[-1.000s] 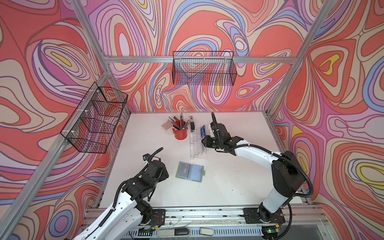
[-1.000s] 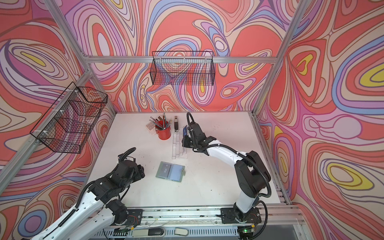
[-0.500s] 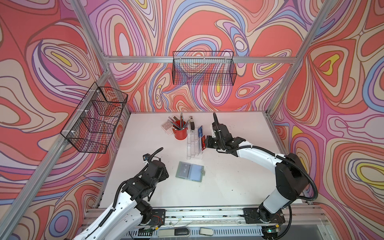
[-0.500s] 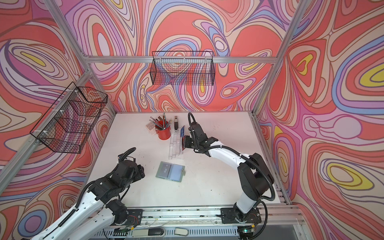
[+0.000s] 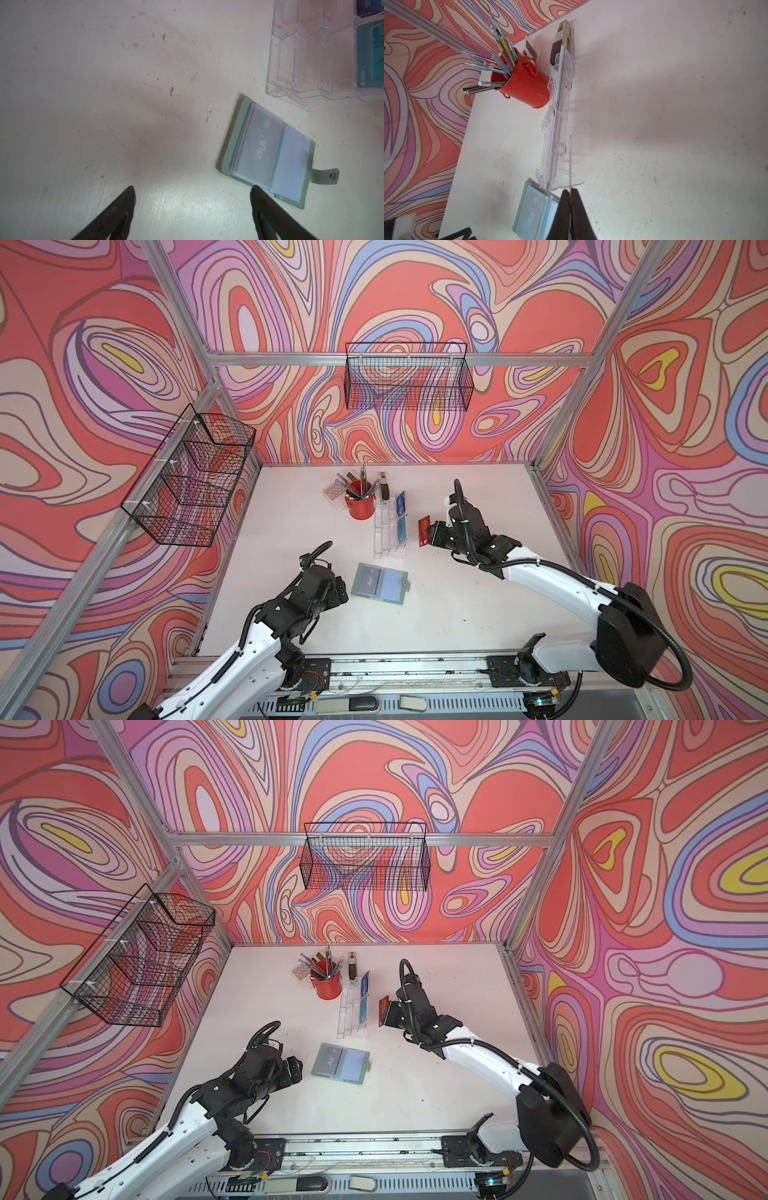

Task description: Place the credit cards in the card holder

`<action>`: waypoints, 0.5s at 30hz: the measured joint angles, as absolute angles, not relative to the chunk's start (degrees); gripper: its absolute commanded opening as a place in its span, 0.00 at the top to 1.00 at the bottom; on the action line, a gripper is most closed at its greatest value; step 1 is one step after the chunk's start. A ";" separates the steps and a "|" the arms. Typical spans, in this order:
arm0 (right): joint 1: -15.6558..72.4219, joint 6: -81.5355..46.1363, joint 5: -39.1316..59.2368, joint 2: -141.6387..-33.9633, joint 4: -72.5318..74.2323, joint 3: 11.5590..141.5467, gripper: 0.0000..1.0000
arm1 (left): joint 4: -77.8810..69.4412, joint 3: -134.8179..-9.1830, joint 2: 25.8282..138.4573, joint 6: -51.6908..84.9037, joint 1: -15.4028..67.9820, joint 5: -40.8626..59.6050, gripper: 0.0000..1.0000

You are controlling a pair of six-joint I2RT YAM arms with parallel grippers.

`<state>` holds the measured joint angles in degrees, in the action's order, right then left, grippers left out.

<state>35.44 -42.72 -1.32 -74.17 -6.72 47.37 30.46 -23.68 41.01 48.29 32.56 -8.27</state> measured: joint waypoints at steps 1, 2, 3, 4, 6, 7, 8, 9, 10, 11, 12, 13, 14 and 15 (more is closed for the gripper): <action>36.05 -44.05 -1.87 -71.92 -5.06 44.51 1.00 | 29.10 -23.62 42.13 48.16 32.53 -7.20 0.12; 37.04 -45.36 -2.33 -70.19 -3.36 42.02 1.00 | 27.81 -23.62 43.27 48.03 32.51 -6.15 0.13; 38.72 -46.81 -3.14 -68.75 -1.43 39.44 1.00 | 26.57 -23.62 44.53 47.94 32.51 -5.21 0.15; 40.95 -48.27 -4.12 -68.01 0.62 37.26 1.00 | 25.26 -23.62 46.24 47.75 32.51 -3.97 0.16; 45.71 -50.87 -5.65 -68.27 4.43 34.15 1.00 | 23.03 -23.62 49.69 47.31 32.51 -1.74 0.16; 48.25 -52.25 -6.37 -69.06 6.81 32.84 1.00 | 21.78 -23.62 51.68 47.16 32.51 -0.49 0.16; 50.24 -53.32 -6.83 -69.91 8.95 31.88 1.00 | 20.86 -23.62 53.17 47.16 32.51 0.47 0.17; 52.42 -54.83 -7.27 -71.40 11.94 30.81 1.00 | 19.49 -23.57 55.16 47.20 32.51 1.74 0.17; 53.84 -55.88 -7.77 -72.75 14.35 30.15 1.00 | 18.13 -23.46 56.77 47.29 32.51 2.90 0.17; 55.35 -57.04 -8.36 -74.54 17.04 29.61 1.00 | 16.64 -23.31 58.35 47.42 32.51 4.03 0.17; 56.64 -58.11 -8.95 -76.53 19.53 29.28 1.00 | 14.96 -23.05 59.99 47.75 32.51 5.32 0.17; 57.74 -58.96 -9.45 -78.41 21.58 29.21 1.00 | 13.69 -22.81 61.17 48.03 32.51 6.31 0.17; 58.72 -59.99 -9.72 -80.84 24.14 29.23 1.00 | 11.73 -22.76 61.93 48.29 32.51 7.22 0.17; 59.42 -60.86 -9.82 -83.00 26.41 29.23 1.00 | 10.22 -22.70 62.72 48.69 32.49 8.38 0.17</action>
<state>59.42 -60.86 -9.82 -83.00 26.41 29.23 10.22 -22.70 62.72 48.69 32.49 8.38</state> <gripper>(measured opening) 0.047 0.827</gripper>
